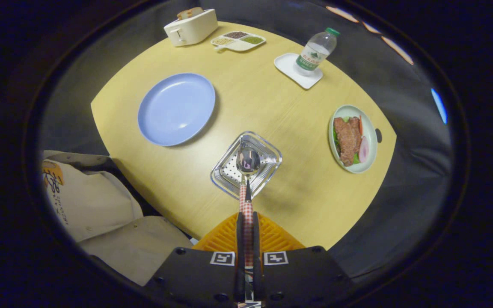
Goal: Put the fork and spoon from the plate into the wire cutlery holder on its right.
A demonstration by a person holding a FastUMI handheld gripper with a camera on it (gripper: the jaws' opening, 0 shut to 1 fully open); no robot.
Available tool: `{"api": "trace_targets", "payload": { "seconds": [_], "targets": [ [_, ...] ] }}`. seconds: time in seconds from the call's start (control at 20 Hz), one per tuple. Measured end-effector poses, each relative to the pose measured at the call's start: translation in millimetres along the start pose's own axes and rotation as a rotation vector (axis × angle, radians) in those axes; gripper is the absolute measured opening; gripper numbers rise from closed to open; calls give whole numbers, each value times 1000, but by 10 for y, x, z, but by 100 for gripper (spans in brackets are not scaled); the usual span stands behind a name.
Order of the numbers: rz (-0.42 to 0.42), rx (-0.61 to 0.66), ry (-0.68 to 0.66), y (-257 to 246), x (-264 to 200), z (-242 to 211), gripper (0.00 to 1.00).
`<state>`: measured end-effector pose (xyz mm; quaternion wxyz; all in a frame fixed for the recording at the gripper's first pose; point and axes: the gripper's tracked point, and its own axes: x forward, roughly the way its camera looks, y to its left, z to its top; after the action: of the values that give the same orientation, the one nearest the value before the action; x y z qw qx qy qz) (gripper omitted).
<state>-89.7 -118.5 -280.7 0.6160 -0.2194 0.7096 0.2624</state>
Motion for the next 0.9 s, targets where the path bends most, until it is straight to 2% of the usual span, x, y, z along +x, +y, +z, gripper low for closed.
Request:
{"api": "trace_targets", "payload": {
  "seconds": [0.45,0.75,0.9],
  "targets": [
    [46,-12,68,12,134,185,11],
    [42,38,44,-29,99,270,18],
    [31,81,-13,-22,12,330,50]
  ]
}}
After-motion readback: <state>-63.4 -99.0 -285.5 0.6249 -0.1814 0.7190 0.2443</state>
